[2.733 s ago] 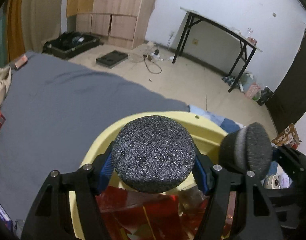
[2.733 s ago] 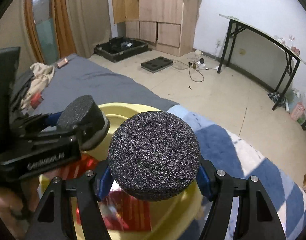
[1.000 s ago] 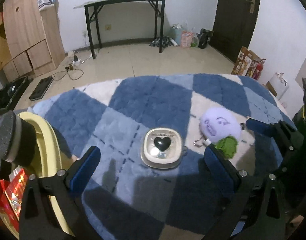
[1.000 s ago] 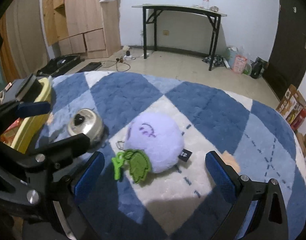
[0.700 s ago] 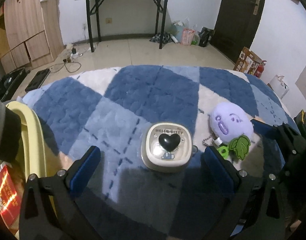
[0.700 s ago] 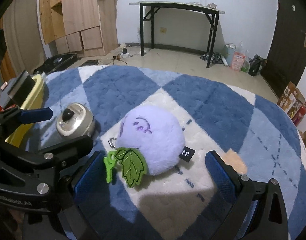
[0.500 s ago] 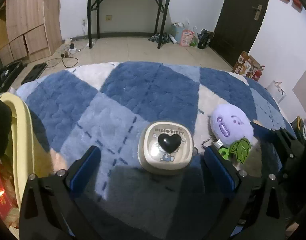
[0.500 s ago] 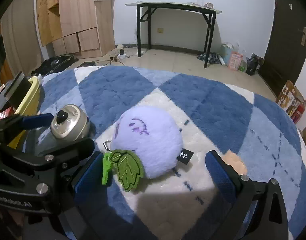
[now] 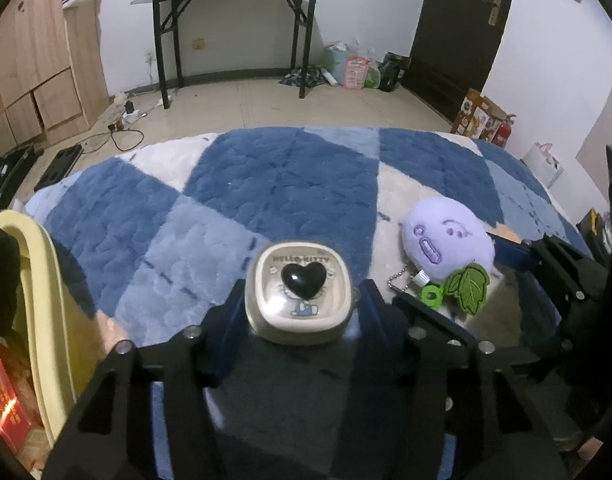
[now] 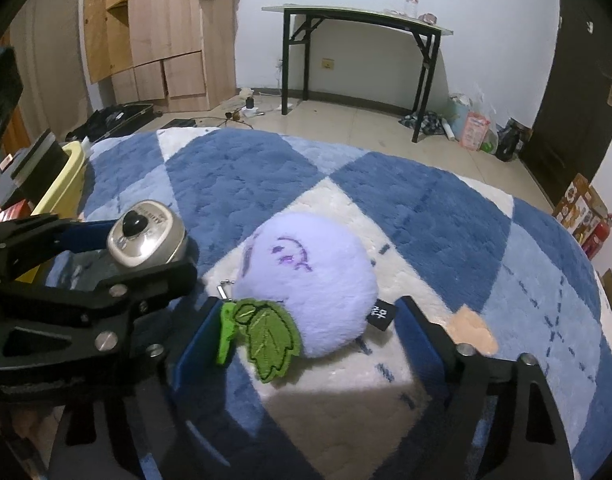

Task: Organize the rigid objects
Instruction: 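Grasp the white Hello Kitty device with the left gripper while the right gripper grasps the lavender plush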

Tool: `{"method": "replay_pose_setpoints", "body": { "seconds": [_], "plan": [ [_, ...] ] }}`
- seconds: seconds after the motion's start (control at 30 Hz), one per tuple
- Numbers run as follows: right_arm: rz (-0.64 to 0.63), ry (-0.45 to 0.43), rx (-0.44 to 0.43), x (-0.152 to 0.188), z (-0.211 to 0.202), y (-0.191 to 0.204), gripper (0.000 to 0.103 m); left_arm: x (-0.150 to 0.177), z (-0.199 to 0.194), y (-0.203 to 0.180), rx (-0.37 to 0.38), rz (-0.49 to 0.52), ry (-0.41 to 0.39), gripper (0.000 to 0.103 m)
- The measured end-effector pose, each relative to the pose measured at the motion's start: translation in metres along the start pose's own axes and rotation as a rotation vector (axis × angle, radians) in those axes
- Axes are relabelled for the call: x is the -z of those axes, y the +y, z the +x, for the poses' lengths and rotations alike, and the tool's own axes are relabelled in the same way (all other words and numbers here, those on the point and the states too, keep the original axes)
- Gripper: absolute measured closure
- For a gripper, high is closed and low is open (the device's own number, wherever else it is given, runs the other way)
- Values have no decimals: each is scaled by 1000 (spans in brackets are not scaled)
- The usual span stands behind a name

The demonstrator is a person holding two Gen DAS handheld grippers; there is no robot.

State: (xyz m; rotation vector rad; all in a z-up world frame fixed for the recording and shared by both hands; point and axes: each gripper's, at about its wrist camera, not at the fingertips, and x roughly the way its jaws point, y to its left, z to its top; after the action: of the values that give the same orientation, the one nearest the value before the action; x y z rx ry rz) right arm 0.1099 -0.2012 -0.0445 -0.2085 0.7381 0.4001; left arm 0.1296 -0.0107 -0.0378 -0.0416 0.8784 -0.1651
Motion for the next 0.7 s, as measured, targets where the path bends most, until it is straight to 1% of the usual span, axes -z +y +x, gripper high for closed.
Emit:
{"method": "replay_pose_setpoints", "body": {
  "seconds": [0.07,0.1,0.17,0.2,0.27,0.33,0.4,0.6,0.67,0.7],
  "plan": [
    [-13,-1,0,0,0,2,27,0,0,0,4,0,-1,47],
    [-19,-2,-2,0,-1,3,31,0,0,1,10,-3,-1,47],
    [-25,-7,-9,0,-3,4,42,-1,-1,3,19,-10,-1,47],
    [-29,-7,-25,-1,-3,4,50,-1,-1,3,20,-10,-1,47],
    [-35,-7,-32,0,-5,5,53,-1,-3,3,17,-5,2,47],
    [-34,-6,-35,0,-6,4,59,-2,-4,4,18,-8,0,47],
    [-31,-7,-38,-1,-7,2,61,-1,-3,8,25,-19,0,47],
    [-30,-16,-27,0,-6,4,61,0,1,5,12,-26,-28,47],
    [-34,-15,-30,0,-6,6,63,0,0,5,12,-25,-24,47],
    [-39,-14,-30,0,-7,6,66,0,0,5,10,-22,-25,47]
  ]
}}
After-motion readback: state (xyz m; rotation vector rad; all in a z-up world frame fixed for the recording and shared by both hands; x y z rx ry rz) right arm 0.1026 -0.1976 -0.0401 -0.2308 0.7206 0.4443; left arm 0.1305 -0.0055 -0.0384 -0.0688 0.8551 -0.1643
